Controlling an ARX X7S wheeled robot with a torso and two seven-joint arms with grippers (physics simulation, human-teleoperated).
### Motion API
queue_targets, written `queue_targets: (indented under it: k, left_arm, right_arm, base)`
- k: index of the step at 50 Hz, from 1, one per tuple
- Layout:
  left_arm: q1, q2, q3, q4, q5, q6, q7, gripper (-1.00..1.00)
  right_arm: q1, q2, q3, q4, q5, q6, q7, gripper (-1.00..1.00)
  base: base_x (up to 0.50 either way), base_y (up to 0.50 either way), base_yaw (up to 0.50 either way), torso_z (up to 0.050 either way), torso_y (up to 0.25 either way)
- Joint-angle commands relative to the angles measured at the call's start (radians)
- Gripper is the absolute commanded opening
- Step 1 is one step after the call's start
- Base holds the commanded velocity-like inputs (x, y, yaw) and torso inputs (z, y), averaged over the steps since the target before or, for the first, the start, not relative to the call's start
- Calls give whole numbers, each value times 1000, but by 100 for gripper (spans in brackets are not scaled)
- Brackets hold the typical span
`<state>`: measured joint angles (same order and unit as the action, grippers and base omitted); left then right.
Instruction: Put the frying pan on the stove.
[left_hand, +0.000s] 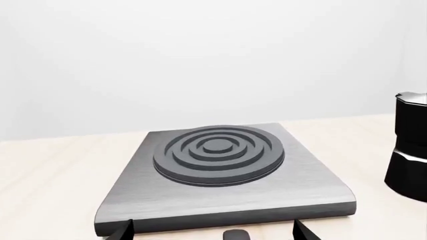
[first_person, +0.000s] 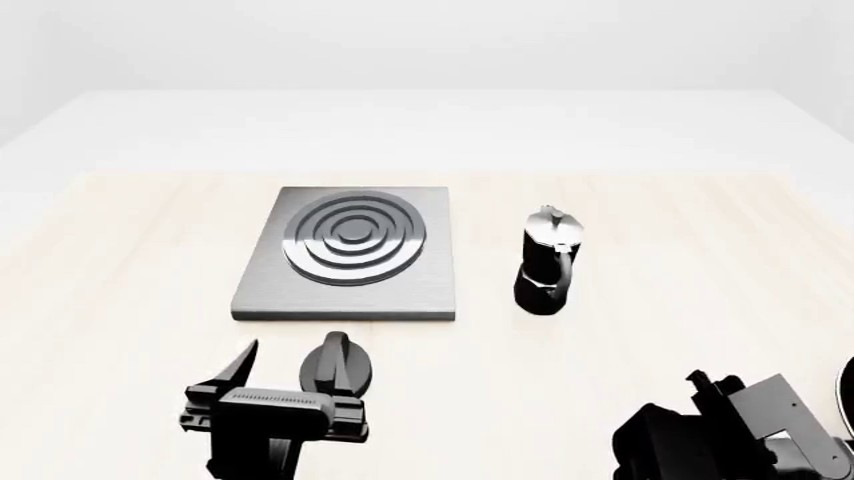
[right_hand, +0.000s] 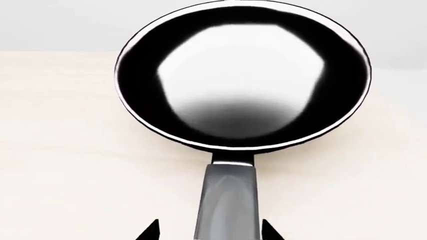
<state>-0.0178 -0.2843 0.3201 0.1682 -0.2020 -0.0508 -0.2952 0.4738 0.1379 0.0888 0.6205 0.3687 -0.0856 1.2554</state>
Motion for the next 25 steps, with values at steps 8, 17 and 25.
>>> queue_targets:
  k: [8,17,25]
  left_arm:
    - [-5,-4,6,0,-3,-1,-6,100]
    - [-11,-4,7,-17,-7,6,-6,100]
    - [-9,-4,11,-16,-7,7,-10,100]
  right_arm:
    - [-22,17,10,9,21,0,-5,-100]
    - [-91,43,-65,-219,-47,63,26,-100]
    - [-140,68,-122,-470,-39,177,18,-100]
  base:
    - [0,0,0,-2,0]
    - [0,-1,0,0,0]
    - [0,0,0,0,0]
